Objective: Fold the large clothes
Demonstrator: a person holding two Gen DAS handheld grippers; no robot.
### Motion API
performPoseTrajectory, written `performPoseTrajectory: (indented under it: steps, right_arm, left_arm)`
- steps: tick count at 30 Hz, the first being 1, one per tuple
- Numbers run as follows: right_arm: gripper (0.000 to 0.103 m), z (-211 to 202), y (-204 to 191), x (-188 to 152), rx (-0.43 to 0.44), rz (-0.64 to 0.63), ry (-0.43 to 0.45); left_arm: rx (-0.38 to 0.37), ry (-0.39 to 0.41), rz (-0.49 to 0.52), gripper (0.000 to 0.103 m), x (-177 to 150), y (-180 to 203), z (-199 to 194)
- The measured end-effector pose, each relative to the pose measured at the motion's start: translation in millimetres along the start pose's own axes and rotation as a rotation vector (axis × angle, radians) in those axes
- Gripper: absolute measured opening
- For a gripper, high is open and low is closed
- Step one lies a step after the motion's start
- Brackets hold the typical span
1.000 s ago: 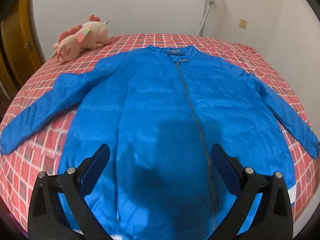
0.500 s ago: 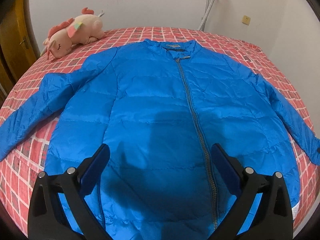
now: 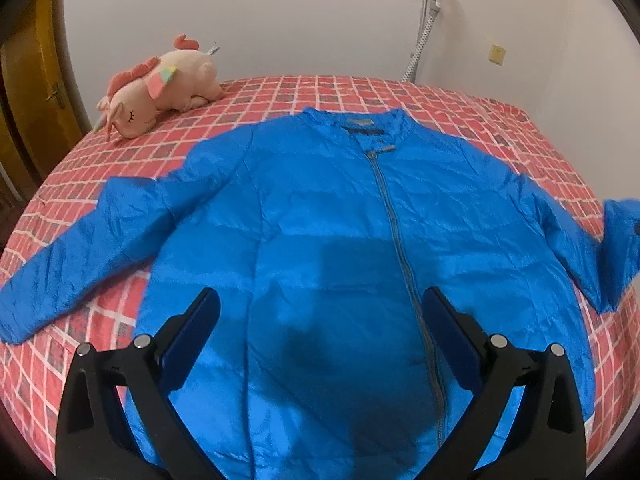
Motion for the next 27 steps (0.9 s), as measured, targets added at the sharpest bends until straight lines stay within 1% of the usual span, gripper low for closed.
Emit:
performPoseTrajectory:
  steps: [2, 4, 8, 13, 17, 20, 21, 22, 23, 25, 26, 27]
  right_arm:
    - [0.026, 18.2, -32.1, 4.3, 0.021, -0.053, -0.010]
    - [0.026, 30.0, -56.9, -2.8, 0.040, -0.098, -0.025]
    - [0.026, 70.1, -109.6, -12.5, 0.030, -0.207, -0.062]
    - [0.026, 114.7, -139.3, -30.0, 0.036, -0.275, -0.113]
    - [0.026, 144.2, -155.5, -44.3, 0.069, -0.289, -0.167]
    - [0.027, 157.5, -166.9, -53.2, 0.100, -0.312, -0.199]
    - [0.032, 159.8, -171.4, -56.8, 0.148, -0.318, -0.220]
    - [0.034, 159.9, -175.2, -60.6, 0.211, -0.313, -0.249]
    - [0.039, 157.5, -178.8, -63.9, 0.277, -0.305, -0.279]
    - [0.041, 147.4, -182.0, -64.6, 0.385, -0.285, -0.305]
    - [0.041, 141.9, -182.3, -63.6, 0.420, -0.277, -0.307]
    - [0.045, 133.7, -181.9, -60.9, 0.468, -0.266, -0.307]
  left_arm:
    - [0.006, 0.007, 0.004, 0.100, 6.8, -1.7, 1.1]
    - [0.009, 0.009, 0.003, 0.100, 12.4, -2.8, 3.9]
    - [0.004, -0.004, 0.000, 0.100, 22.3, -6.2, 16.1]
    - [0.013, -0.018, 0.004, 0.100, 26.7, -11.3, 32.5]
    - [0.021, -0.039, -0.005, 0.100, 25.5, -18.7, 46.0]
    - [0.028, -0.054, -0.016, 0.100, 24.2, -24.4, 52.9]
    - [0.028, -0.059, -0.021, 0.100, 24.1, -25.7, 54.5]
    - [0.027, -0.065, -0.026, 0.100, 24.1, -27.3, 55.8]
    - [0.023, -0.069, -0.030, 0.100, 24.5, -28.2, 56.4]
    - [0.012, -0.073, -0.032, 0.100, 26.4, -26.7, 56.0]
    - [0.003, -0.074, -0.031, 0.100, 28.4, -24.6, 55.3]
    - [-0.003, -0.076, -0.031, 0.100, 29.6, -22.0, 54.7]
Point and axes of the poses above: each gripper's, at about its wrist camera, not at the fingertips, and z roughly the way its jaws point, y to its right, x to its top, the point moved 6 cm from there along z, roughly the way its jaws point, and after that the axes turned 5 degrees about y, right-handed, at the moved point
